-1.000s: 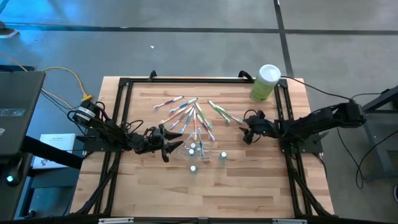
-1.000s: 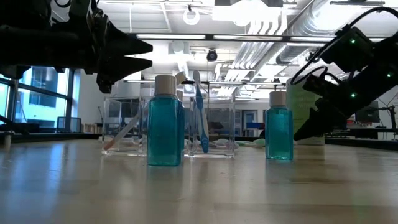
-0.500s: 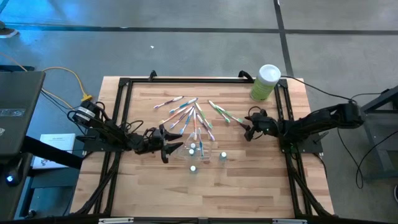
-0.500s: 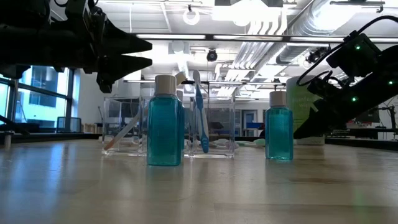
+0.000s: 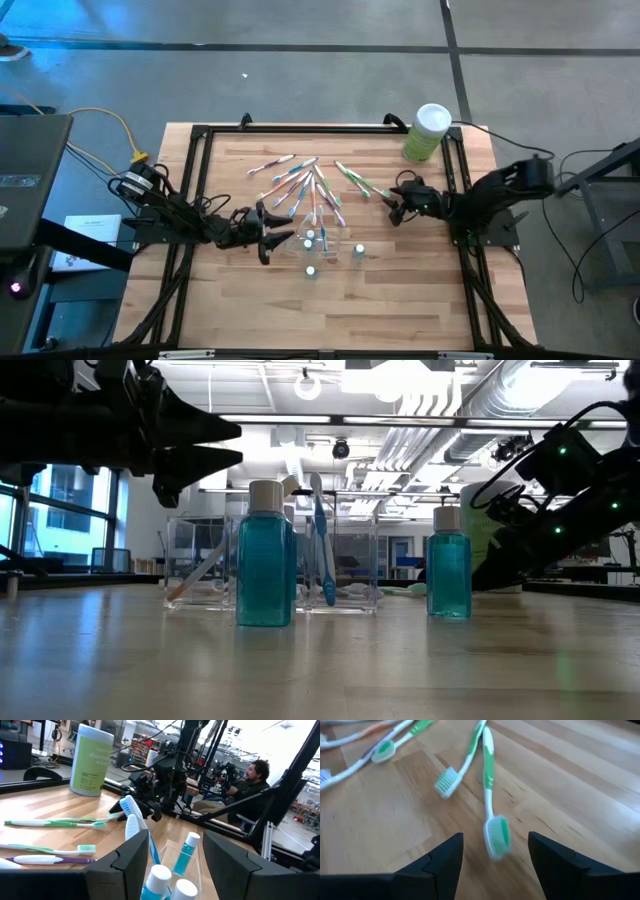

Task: Pick & Place toothbrushing station
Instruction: Put the green toothbrush into the transparent organizer

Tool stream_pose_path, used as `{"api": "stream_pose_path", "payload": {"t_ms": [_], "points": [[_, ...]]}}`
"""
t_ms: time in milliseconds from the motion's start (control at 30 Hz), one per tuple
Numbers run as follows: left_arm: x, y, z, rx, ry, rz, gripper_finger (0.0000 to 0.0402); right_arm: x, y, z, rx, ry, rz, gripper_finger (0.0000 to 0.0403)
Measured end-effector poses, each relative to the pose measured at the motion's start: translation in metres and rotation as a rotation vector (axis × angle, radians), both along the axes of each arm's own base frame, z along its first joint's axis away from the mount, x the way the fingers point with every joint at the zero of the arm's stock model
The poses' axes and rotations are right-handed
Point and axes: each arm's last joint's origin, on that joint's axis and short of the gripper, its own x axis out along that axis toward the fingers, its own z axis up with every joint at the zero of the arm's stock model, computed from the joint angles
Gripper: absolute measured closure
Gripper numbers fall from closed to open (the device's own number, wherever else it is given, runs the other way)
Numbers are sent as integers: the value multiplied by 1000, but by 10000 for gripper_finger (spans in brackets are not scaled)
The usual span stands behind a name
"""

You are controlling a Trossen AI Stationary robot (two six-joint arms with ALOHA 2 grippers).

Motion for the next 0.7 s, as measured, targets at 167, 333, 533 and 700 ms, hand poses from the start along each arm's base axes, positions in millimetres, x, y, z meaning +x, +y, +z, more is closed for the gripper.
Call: {"api": "stream_pose_path", "payload": {"t_ms": [167,333,533,700], "points": [[0,-1,0,2,0,-2,218,8,-2,-8,-11,12,-6,188],[0,0,0,2,0,-2,218,18,-5,-14,-55,15,0,188],[0,0,0,3,1,-1,218,30,-16,-24,-52,35,-26,200],[0,0,0,3,1,-1,218,33,-22,-29,-47,44,-54,285]]}}
